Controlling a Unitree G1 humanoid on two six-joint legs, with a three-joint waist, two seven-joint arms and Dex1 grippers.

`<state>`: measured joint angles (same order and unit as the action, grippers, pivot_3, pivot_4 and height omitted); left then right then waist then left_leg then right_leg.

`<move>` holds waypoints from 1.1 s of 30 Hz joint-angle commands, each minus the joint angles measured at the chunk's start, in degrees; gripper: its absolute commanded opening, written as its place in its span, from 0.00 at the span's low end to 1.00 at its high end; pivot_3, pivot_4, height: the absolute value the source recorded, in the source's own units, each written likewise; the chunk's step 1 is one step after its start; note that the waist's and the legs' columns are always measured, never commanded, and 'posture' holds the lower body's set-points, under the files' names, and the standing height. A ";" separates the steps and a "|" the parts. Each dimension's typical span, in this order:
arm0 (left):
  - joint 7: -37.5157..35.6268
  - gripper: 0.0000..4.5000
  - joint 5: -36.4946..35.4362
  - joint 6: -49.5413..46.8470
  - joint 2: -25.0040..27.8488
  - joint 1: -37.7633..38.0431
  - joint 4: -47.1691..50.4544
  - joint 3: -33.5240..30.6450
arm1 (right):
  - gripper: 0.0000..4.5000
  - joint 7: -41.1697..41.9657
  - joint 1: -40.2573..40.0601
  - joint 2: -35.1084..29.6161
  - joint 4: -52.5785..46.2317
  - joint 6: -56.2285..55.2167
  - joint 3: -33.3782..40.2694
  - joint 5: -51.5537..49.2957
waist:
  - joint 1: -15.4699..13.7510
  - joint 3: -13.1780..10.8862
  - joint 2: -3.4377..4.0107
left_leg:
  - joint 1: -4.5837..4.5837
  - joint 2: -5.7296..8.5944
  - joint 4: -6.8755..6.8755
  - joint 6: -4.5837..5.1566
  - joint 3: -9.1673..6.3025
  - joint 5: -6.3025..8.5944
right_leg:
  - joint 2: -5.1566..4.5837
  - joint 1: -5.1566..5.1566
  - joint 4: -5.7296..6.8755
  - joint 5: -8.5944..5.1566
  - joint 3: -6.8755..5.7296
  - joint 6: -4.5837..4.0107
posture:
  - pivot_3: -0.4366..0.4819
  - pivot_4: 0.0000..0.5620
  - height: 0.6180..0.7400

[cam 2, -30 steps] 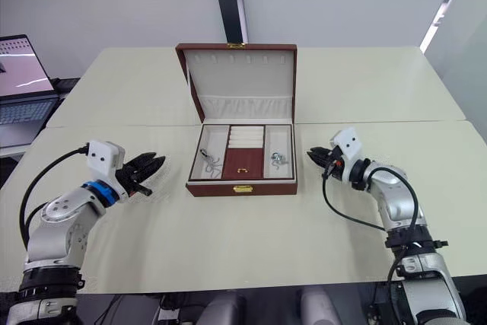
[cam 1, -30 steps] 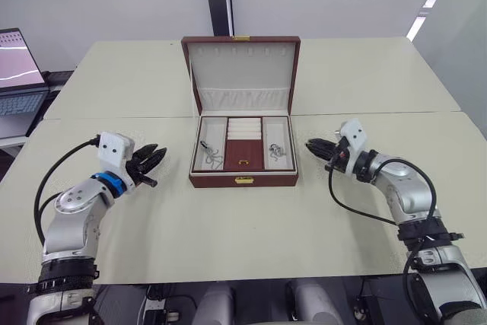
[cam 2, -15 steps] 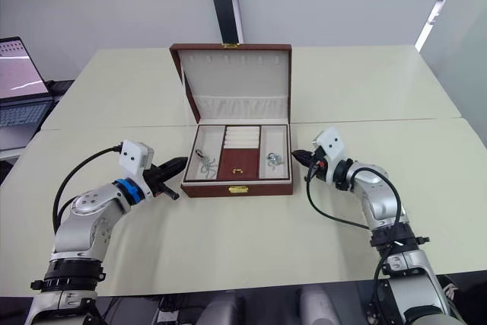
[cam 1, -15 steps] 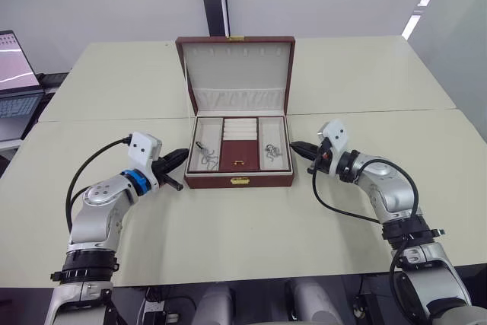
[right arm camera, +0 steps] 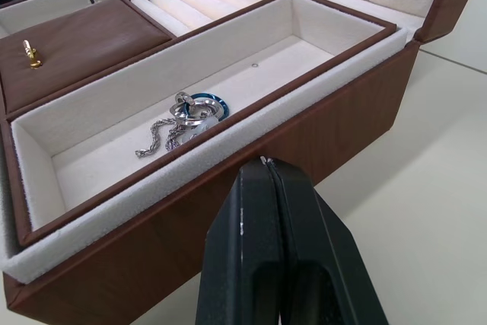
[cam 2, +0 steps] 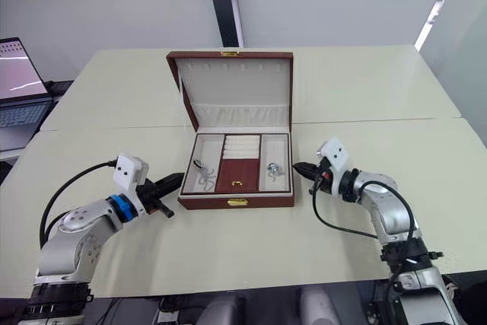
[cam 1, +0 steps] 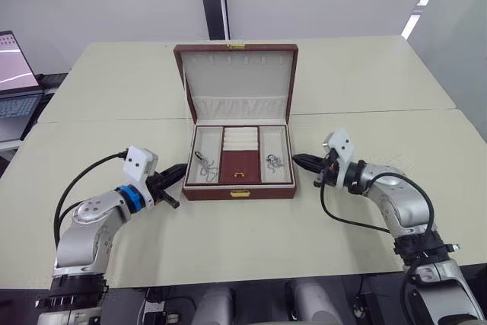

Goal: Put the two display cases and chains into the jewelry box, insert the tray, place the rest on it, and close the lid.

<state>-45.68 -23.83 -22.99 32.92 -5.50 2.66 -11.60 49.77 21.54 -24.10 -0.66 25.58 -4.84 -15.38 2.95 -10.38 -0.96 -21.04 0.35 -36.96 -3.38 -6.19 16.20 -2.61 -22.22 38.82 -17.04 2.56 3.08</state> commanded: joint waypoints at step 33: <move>-6.28 0.01 -4.35 3.90 0.85 12.79 11.52 -1.69 | 0.00 0.84 -7.18 -1.14 -13.38 6.80 1.38 -4.68 | -0.02 0.01 0.00 | 0.10 -0.01 0.02 0.01 0.08 0.00 | 0.01 0.09 -0.04 -0.01 0.00 0.00 | 0.48 0.27 1.00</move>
<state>-48.96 -26.33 -22.84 34.47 7.08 11.36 -13.77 49.74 12.72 -26.08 -12.92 33.46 -3.03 -17.31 2.93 -10.38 -0.96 -20.95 0.33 -36.94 -3.37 -6.11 16.21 -2.60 -22.14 38.79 -17.05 2.57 3.08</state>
